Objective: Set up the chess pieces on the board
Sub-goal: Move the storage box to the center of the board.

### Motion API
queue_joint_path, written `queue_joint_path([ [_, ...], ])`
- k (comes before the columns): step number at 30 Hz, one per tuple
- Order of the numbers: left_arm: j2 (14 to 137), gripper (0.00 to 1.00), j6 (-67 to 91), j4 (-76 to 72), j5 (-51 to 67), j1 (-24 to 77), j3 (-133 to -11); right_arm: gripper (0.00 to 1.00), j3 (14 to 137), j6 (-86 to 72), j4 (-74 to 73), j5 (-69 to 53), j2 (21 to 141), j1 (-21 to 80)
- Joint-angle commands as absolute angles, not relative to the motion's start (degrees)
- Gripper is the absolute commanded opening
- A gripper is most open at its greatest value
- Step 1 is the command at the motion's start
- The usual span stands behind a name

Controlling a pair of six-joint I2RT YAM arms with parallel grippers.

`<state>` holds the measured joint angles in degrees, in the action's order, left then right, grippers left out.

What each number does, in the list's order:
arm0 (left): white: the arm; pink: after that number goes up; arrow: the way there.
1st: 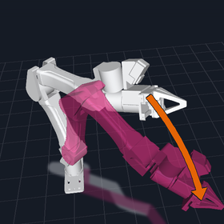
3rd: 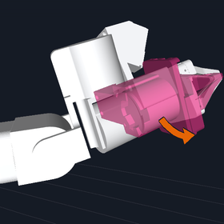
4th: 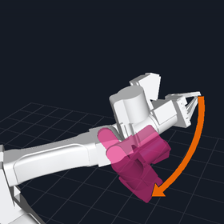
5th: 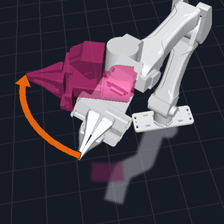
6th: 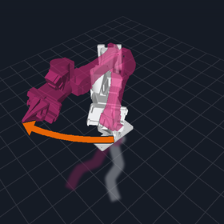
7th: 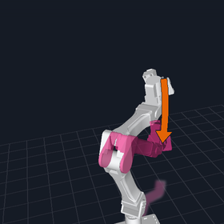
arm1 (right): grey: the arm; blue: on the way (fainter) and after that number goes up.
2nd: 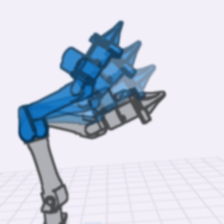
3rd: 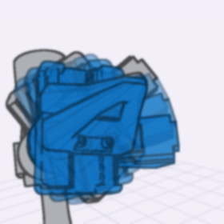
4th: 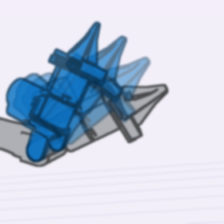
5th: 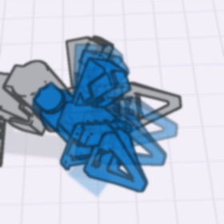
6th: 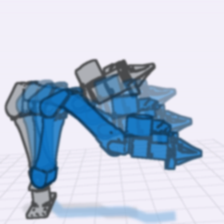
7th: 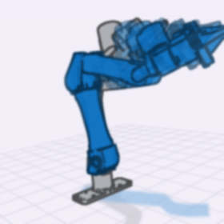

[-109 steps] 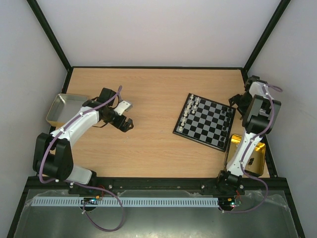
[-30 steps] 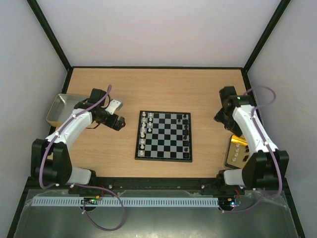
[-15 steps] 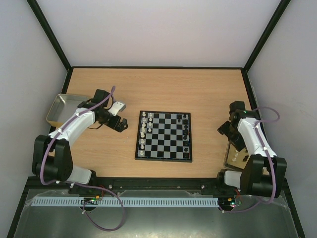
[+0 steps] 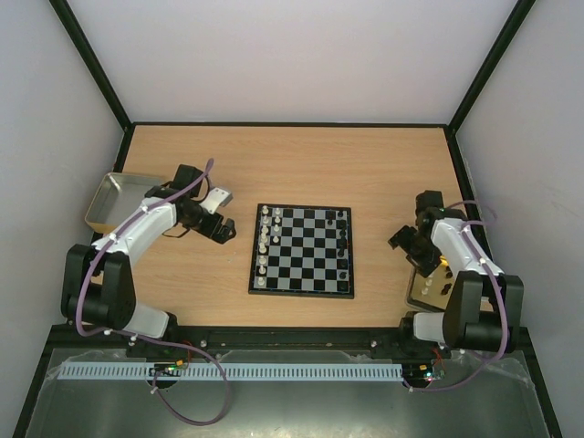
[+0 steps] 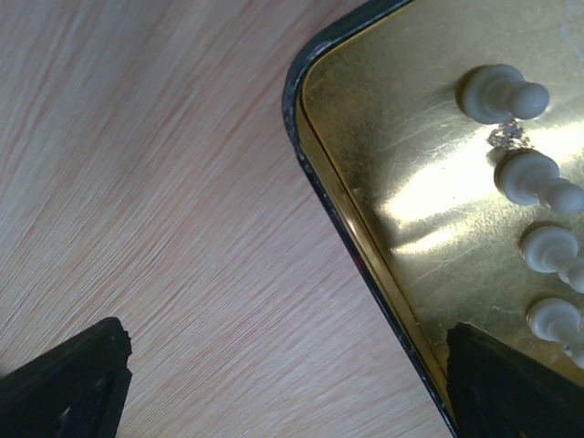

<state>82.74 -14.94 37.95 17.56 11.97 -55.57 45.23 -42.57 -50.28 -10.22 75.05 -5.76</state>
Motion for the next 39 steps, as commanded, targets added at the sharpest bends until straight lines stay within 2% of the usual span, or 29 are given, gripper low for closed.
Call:
queue_joint_path([
  [1,84.3,0.99,-14.4,38.2,17.8,12.2,-57.5,0.87,45.8,-42.6,-49.5,-14.8,72.8,-1.5],
  [11,85.6,0.99,-14.3,38.0,17.5,12.7,-58.2,0.72,46.0,-49.3,-45.8,-23.2,71.7,10.1],
  [17,86.0,1.00,-14.1,38.1,16.9,12.8,-58.5,0.70,46.7,-53.5,-42.5,-24.7,74.3,18.2],
  [23,85.6,0.99,-14.1,38.2,17.0,12.9,-58.0,0.69,44.8,-54.3,-42.1,-26.0,73.8,21.5],
  [39,86.8,0.99,-14.1,38.5,17.0,13.2,-58.7,0.63,35.3,-57.5,-46.7,-28.0,61.2,27.5],
])
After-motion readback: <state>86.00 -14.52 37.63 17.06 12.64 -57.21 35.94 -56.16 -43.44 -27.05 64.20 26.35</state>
